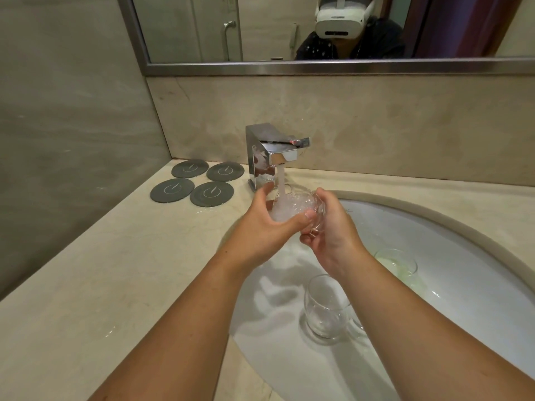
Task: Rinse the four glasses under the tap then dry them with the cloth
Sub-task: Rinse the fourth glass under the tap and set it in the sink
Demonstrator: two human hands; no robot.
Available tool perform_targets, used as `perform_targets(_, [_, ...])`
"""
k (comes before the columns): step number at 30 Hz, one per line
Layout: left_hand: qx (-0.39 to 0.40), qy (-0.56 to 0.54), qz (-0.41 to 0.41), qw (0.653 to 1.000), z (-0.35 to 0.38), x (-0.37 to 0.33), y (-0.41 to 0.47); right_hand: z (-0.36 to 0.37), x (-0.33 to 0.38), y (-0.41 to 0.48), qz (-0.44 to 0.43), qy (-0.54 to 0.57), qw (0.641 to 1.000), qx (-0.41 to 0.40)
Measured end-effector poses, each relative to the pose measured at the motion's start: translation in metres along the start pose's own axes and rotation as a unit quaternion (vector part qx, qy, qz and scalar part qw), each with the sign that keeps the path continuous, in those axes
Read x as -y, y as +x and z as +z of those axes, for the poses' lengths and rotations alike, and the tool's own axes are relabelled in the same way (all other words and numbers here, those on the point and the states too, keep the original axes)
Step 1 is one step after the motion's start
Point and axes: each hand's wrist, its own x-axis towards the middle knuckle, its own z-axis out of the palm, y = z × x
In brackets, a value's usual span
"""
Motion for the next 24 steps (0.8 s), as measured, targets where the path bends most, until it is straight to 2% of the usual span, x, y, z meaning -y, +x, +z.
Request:
perform_targets(6, [-0.041, -0.002, -0.017, 0.999, -0.0015, -0.0027, 0.0003, 0.0016, -0.0018, 0.0018, -0.007, -0.031, 0.999, 0.032])
perform_targets(10, [-0.056, 0.008, 0.001, 0.998, -0.0033, -0.0063, 0.0, 0.0021, -0.0017, -0.0014, 0.036, -0.039, 0.998, 0.044])
perform_targets(15, [-0.03, 0.017, 0.021, 0.999, -0.0043, -0.0047, -0.0019, 0.0011, -0.0015, -0.0041, 0.089, -0.032, 0.995, 0.028])
perform_targets(24, [-0.012, -0.004, 0.021, 1.0, 0.0002, -0.0007, -0.0006, 0.0011, -0.0021, 0.0008, 0.02, -0.004, 1.0, 0.006])
